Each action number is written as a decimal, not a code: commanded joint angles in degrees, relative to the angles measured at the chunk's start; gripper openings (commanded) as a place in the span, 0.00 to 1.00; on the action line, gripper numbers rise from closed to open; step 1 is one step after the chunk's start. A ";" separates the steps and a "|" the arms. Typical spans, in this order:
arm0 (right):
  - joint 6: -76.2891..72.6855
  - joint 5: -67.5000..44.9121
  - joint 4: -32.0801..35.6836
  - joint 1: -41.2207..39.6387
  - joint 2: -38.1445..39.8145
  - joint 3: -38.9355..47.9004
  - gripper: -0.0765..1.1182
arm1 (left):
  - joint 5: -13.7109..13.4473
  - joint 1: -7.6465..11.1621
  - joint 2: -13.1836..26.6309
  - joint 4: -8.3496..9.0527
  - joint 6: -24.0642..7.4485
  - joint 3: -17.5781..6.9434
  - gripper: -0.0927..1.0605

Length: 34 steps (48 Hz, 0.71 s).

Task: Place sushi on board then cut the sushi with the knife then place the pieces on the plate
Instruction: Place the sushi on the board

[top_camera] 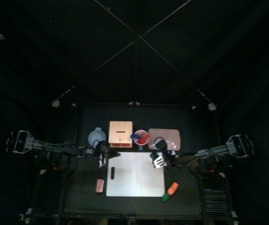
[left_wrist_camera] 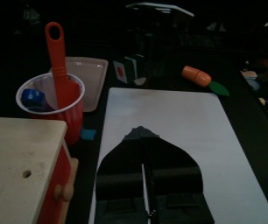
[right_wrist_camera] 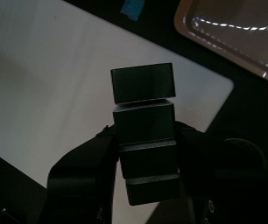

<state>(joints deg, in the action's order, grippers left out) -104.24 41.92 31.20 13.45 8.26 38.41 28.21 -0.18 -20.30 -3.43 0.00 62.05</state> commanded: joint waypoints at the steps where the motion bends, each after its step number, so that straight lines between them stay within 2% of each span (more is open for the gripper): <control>1: -5.01 3.16 0.62 2.02 -2.29 -5.19 0.60 | 0.09 0.09 -0.44 0.09 -0.09 -0.44 0.05; 8: -9.32 7.65 0.18 3.43 -8.35 -12.04 0.60 | 0.00 -0.18 -0.53 0.00 -0.09 -0.26 0.05; 20: -11.16 15.56 -5.19 3.60 -17.75 -23.91 0.60 | -0.44 0.09 -1.85 0.09 -0.09 -0.18 0.05; 34: -10.81 22.41 -9.14 3.25 -25.84 -33.57 0.60 | -3.08 -0.18 -5.54 0.62 -0.26 0.70 0.05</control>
<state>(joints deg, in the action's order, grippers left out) -115.14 62.84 22.41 16.88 -17.93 8.09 25.58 -0.18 -24.61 -3.08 -0.18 63.28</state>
